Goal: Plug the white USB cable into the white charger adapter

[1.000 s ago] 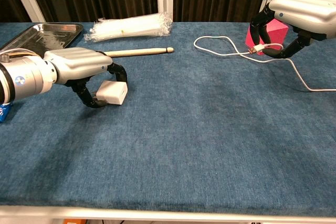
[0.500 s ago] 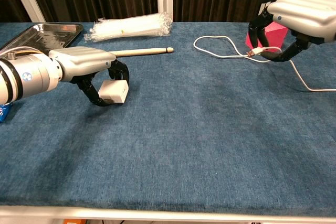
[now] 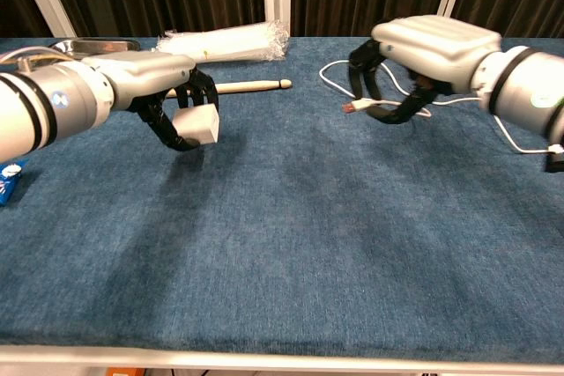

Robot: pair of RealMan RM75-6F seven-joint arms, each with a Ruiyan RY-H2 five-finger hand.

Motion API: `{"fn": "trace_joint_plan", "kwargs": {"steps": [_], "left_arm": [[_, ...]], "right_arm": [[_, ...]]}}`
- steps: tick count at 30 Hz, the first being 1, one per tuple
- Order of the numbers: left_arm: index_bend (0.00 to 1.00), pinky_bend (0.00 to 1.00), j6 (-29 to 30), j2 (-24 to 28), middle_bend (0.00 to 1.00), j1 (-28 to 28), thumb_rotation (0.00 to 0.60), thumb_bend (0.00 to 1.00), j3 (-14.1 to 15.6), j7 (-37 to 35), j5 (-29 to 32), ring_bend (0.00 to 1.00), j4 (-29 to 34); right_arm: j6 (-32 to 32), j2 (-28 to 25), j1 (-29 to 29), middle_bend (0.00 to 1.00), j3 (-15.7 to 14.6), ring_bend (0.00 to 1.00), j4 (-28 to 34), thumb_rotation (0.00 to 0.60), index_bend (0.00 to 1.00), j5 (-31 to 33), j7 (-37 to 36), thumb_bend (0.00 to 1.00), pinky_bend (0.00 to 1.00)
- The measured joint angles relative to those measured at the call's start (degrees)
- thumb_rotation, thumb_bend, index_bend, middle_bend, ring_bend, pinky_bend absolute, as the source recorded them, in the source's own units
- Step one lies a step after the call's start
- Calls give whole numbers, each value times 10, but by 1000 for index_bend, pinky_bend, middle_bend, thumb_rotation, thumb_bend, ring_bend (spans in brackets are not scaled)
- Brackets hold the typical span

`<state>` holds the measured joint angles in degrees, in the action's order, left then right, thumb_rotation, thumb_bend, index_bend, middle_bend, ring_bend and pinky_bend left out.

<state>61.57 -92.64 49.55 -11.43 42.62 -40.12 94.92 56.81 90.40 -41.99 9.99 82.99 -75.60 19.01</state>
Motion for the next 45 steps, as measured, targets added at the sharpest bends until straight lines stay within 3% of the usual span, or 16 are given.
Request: {"fn": "trace_joint_plan", "kwargs": {"steps": [8, 20, 33, 45], "left_arm": [[428, 148, 41, -16, 465, 27, 600, 308, -17, 55, 62, 323, 20], [428, 151, 86, -41, 469, 66, 600, 308, -35, 108, 109, 329, 32], [429, 151, 124, -60, 470, 90, 600, 306, -39, 145, 121, 329, 38], [428, 152, 124, -66, 469, 99, 600, 305, -40, 150, 127, 329, 36]], "right_arm": [[-7, 69, -33, 539, 43, 298, 11, 600, 654, 112, 103, 363, 12], [-1, 146, -85, 538, 81, 298, -16, 600, 655, 210, 165, 362, 11], [12, 166, -111, 536, 100, 299, -24, 600, 655, 261, 179, 362, 11], [19, 168, -120, 535, 96, 302, -24, 600, 656, 272, 176, 363, 11]]}}
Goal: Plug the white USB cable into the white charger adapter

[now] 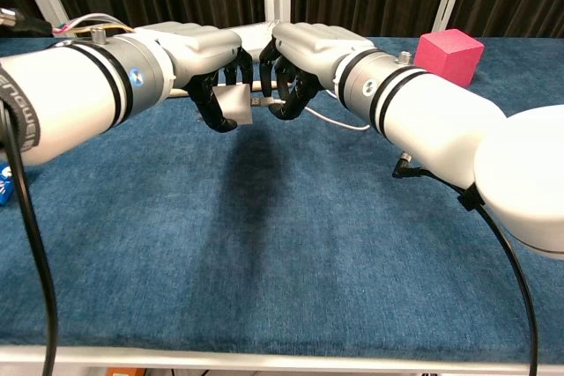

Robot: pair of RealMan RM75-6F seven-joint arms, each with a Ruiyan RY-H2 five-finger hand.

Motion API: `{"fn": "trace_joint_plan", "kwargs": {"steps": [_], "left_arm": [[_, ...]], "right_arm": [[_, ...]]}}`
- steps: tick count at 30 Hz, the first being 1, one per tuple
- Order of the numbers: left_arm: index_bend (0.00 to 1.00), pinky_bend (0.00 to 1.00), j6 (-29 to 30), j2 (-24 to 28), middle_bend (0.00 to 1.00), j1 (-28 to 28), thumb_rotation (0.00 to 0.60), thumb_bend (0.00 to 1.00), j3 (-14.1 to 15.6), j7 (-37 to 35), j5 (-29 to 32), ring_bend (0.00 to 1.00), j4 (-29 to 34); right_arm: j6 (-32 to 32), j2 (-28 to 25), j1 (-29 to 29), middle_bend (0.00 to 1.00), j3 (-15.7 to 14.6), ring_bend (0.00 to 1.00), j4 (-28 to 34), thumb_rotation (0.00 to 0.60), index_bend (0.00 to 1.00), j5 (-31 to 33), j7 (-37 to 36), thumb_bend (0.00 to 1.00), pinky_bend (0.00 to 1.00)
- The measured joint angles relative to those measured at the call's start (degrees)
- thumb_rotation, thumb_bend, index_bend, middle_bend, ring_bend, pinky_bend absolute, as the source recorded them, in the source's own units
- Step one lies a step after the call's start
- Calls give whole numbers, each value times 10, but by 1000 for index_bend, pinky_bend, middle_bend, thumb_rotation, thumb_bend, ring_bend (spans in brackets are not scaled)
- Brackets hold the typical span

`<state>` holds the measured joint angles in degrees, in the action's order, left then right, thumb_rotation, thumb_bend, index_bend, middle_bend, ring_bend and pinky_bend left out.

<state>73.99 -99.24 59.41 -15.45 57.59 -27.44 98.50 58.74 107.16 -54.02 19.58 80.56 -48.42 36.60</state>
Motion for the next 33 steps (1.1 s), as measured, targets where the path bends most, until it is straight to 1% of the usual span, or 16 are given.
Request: {"fn": "trace_joint_plan", "kwargs": {"steps": [14, 33], "left_arm": [[429, 153, 2, -8, 469, 7, 600, 304, 0, 6, 9, 329, -8], [428, 154, -4, -5, 469, 9, 600, 305, -5, -6, 11, 329, -10]], "right_arm": [[2, 1, -8, 532, -2, 304, 2, 600, 655, 15, -3, 367, 9], [-2, 0, -6, 519, -7, 303, 8, 600, 656, 22, -30, 367, 9]]}}
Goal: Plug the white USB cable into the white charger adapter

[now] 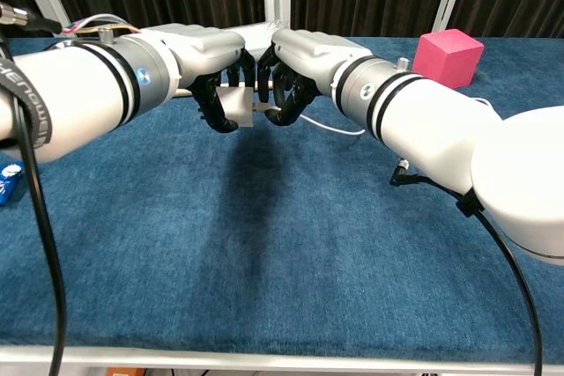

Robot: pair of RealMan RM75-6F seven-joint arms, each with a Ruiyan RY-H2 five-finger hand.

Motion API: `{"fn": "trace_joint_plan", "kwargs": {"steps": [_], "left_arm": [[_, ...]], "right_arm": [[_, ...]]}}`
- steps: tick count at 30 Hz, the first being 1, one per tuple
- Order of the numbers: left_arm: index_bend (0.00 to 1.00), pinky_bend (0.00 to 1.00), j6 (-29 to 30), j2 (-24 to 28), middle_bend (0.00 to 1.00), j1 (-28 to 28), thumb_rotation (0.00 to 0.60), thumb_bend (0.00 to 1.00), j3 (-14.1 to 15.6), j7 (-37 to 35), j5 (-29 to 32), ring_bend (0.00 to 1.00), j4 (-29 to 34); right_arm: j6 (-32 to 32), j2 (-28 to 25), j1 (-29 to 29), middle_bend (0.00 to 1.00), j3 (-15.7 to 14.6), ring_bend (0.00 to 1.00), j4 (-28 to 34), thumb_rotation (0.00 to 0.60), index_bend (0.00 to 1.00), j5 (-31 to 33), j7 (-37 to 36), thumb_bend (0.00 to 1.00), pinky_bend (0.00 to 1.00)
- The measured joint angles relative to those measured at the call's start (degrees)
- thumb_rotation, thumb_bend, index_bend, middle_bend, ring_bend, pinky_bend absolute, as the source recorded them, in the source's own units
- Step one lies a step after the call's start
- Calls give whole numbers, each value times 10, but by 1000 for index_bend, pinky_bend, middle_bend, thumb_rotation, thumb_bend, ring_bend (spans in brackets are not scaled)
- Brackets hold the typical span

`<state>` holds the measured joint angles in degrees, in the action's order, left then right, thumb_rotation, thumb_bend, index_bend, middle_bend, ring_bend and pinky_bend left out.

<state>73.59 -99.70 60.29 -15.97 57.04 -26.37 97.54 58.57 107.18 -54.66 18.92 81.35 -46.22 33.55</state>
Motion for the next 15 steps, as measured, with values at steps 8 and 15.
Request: {"fn": "trace_joint_plan", "kwargs": {"steps": [8, 15], "left_arm": [[428, 155, -3, -2, 469, 2, 600, 305, 1, -2, 1, 329, -1], [428, 156, -4, -3, 469, 3, 600, 305, 1, -6, 0, 329, -1]], "right_arm": [[-9, -3, 0, 510, 0, 300, 4, 600, 651, 3, -15, 366, 5], [-16, -6, 1, 500, -1, 295, 5, 600, 585, 2, -31, 325, 0]]}}
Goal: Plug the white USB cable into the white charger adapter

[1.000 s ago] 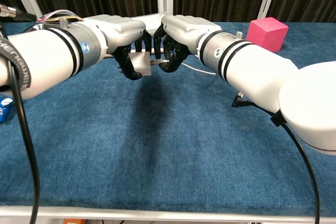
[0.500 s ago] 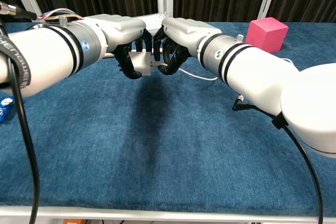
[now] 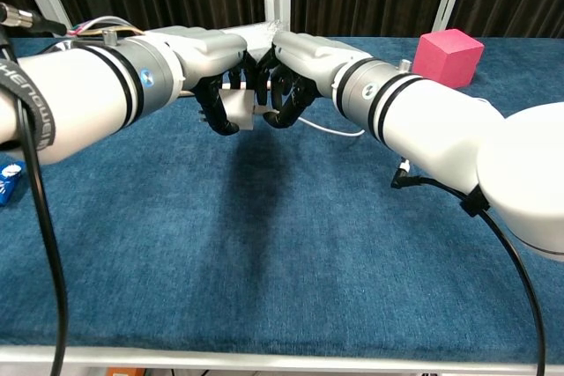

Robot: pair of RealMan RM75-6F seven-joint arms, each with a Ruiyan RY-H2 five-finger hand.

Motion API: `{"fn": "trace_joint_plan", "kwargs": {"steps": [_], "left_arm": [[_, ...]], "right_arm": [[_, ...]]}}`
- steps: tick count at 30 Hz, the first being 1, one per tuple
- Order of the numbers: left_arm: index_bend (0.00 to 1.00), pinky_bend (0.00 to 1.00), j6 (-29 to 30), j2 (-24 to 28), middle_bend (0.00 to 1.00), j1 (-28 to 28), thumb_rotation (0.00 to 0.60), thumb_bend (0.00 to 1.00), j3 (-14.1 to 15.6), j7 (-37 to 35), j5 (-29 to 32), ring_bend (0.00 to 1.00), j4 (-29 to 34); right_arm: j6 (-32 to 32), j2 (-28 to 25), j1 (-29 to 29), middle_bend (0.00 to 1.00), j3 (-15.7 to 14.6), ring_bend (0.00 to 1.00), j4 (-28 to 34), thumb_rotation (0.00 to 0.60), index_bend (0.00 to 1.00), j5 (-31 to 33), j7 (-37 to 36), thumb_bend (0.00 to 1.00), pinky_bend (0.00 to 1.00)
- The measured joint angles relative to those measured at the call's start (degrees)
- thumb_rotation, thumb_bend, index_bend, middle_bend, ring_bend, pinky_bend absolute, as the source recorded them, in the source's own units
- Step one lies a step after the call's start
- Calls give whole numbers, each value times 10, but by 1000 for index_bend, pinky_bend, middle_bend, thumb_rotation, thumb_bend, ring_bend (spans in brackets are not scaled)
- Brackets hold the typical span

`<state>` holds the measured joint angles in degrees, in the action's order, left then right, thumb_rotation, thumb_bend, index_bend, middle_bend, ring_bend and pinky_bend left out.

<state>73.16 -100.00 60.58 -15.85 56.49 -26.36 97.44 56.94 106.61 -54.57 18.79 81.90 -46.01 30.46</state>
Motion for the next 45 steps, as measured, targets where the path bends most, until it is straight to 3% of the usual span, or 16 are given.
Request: {"fn": "trace_joint_plan", "kwargs": {"steps": [8, 29, 45], "left_arm": [[428, 156, 0, 1, 469, 0, 600, 305, 0, -4, -2, 329, 1], [428, 157, 4, 16, 469, -5, 600, 304, 6, -10, -11, 329, 15], [428, 158, 6, 14, 469, -1, 600, 305, 6, -5, -11, 329, 17]], "right_arm": [[-2, 0, 1, 480, -3, 291, -1, 600, 473, -7, -14, 284, 0], [12, -16, 13, 476, -7, 291, 5, 600, 449, -9, -24, 283, 0], [18, -4, 12, 485, -4, 292, -4, 600, 575, -11, -28, 329, 0]]}}
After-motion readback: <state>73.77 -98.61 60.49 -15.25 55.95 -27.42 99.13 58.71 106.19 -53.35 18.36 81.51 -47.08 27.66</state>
